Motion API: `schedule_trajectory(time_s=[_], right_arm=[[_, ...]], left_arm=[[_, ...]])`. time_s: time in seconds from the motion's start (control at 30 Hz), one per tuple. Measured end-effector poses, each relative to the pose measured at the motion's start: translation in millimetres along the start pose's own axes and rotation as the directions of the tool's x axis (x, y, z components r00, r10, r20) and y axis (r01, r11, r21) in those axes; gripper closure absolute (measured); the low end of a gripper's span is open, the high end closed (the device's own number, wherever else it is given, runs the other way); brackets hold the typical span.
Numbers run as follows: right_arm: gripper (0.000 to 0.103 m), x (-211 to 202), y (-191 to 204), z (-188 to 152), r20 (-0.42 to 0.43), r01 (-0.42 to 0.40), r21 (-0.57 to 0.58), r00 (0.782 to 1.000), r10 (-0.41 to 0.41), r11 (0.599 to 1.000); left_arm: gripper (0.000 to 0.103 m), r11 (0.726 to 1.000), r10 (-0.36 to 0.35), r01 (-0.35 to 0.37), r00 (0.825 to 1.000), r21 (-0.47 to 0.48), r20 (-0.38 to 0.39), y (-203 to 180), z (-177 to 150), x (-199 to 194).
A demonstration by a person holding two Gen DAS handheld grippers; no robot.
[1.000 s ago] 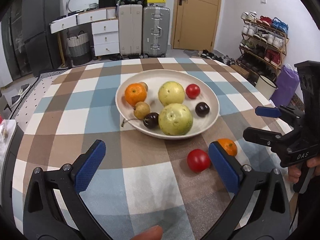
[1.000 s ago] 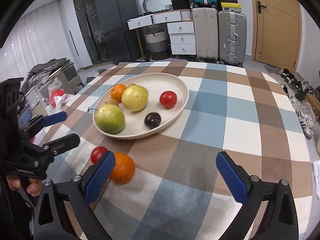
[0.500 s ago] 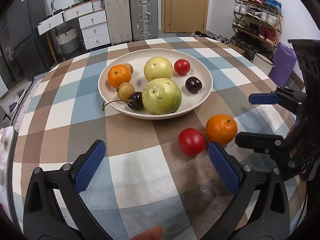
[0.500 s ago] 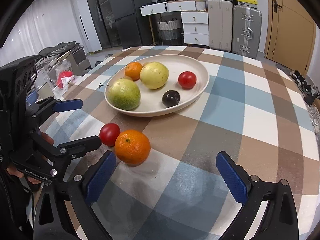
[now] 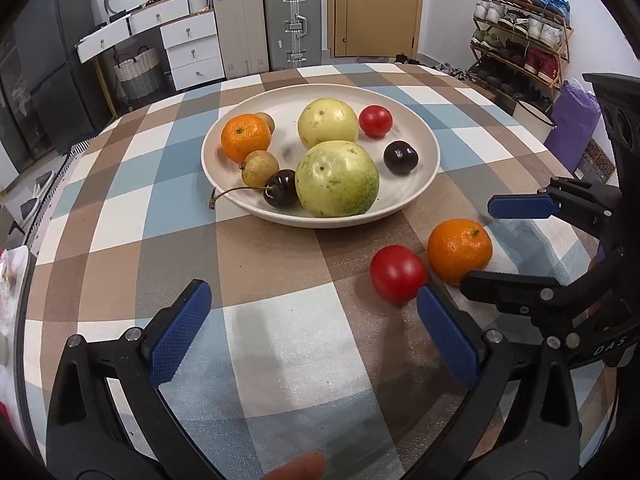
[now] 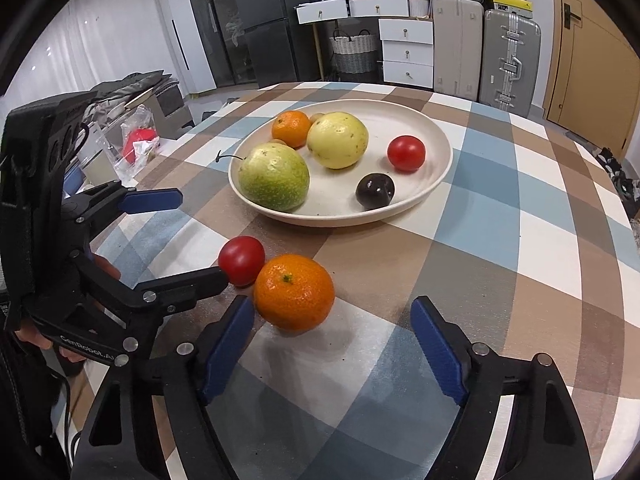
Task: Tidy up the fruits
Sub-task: 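Grasp the orange with the right tool while the left tool grasps the red tomato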
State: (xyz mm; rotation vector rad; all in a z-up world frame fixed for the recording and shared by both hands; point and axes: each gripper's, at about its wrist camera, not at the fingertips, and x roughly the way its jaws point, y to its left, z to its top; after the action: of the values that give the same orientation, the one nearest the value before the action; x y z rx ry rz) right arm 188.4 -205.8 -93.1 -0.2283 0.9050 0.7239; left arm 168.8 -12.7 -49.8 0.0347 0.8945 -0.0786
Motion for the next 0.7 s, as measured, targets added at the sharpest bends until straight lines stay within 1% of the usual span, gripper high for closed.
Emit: schedule_trajectory(time_s=[0.1,0.2,0.27,0.33,0.37,0.4,0.43,0.47,0.57,0.7], right_arm=[[0.027,1,2,0,-0.002,-0.012,-0.006,1.000,0.012,1.000],[0.032,3,5,0,-0.008,-0.024,-0.016,1.000,0.024,1.000],[0.038,4,7,0,-0.009,-0.032,-0.024,0.999,0.032,0.999],[0.040,4,10,-1,-0.010,-0.046,-0.029,0.999,0.045,0.999],[0.046,4,11,-1,-0.010,-0.053,-0.033,0.999,0.052,0.998],[0.049,4,12,-1,-0.010,-0.051,-0.040,0.999,0.051,0.998],[0.056,4,13,-1,-0.010,-0.049,-0.047,0.999,0.048,0.998],[0.059,4,15,-1,-0.011,-0.061,-0.053,0.998,0.061,0.997],[0.060,3,21,-3,-0.008,-0.039,-0.082,0.999,0.038,0.996],[0.062,1,20,-3,0.004,-0.029,-0.081,1.000,0.030,0.996]], left_arm=[[0.000,1.000,0.008,-0.008,1.000,-0.001,0.008,1,0,-1],[0.000,1.000,-0.004,0.004,1.000,-0.016,0.001,5,1,0],[0.000,1.000,0.003,-0.002,1.000,-0.022,0.006,7,1,-2],[0.000,1.000,0.002,-0.002,1.000,-0.028,0.015,9,2,-3],[0.000,0.999,-0.002,0.002,1.000,-0.034,0.016,10,2,-3],[0.000,0.999,-0.007,0.007,1.000,-0.039,0.013,11,2,-2],[0.000,0.999,-0.010,0.010,1.000,-0.041,0.010,11,2,-2],[0.000,0.999,-0.008,0.008,1.000,-0.041,0.012,11,2,-2],[0.000,0.999,-0.015,0.016,1.000,-0.043,0.024,12,2,-4],[0.000,0.998,-0.026,0.028,0.999,-0.053,0.025,13,2,-4]])
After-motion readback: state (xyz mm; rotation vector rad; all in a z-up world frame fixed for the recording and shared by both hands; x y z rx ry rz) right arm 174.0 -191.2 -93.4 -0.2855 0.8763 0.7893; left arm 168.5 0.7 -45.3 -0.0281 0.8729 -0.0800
